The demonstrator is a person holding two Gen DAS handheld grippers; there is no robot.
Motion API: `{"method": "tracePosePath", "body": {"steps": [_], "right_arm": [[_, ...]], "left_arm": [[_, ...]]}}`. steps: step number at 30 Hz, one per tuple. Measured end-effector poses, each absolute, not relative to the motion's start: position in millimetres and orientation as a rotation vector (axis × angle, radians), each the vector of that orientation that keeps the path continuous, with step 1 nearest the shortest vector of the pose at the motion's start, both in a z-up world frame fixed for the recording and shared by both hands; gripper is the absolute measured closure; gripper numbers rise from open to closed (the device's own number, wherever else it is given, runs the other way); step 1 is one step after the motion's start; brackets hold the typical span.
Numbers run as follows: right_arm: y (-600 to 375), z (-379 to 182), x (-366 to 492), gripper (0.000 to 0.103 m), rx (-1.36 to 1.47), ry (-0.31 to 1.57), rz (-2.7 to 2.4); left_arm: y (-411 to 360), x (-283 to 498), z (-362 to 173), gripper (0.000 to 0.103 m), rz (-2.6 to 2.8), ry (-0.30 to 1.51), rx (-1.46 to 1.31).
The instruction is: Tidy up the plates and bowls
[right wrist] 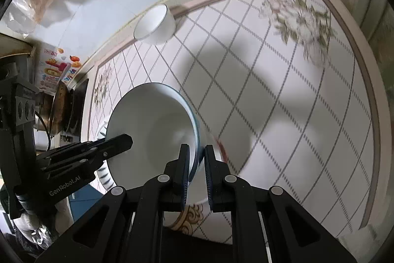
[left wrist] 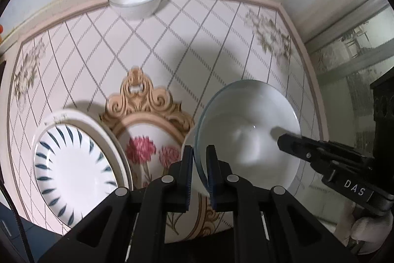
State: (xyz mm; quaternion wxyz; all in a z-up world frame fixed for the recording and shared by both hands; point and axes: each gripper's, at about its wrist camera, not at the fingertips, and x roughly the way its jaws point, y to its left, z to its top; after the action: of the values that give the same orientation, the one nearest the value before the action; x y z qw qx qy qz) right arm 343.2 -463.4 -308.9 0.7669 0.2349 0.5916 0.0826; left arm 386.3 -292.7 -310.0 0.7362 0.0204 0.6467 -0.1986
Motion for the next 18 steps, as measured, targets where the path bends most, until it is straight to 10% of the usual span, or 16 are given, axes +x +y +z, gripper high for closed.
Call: {"method": "tracePosePath", "body": {"steps": [18], "right_arm": [[-454.0,-341.0,331.5,0.089,0.492,1.342,0.142]], "left_arm": [[-300.8,381.3,-339.6,0.094,-0.42,1.462,0.14]]}}
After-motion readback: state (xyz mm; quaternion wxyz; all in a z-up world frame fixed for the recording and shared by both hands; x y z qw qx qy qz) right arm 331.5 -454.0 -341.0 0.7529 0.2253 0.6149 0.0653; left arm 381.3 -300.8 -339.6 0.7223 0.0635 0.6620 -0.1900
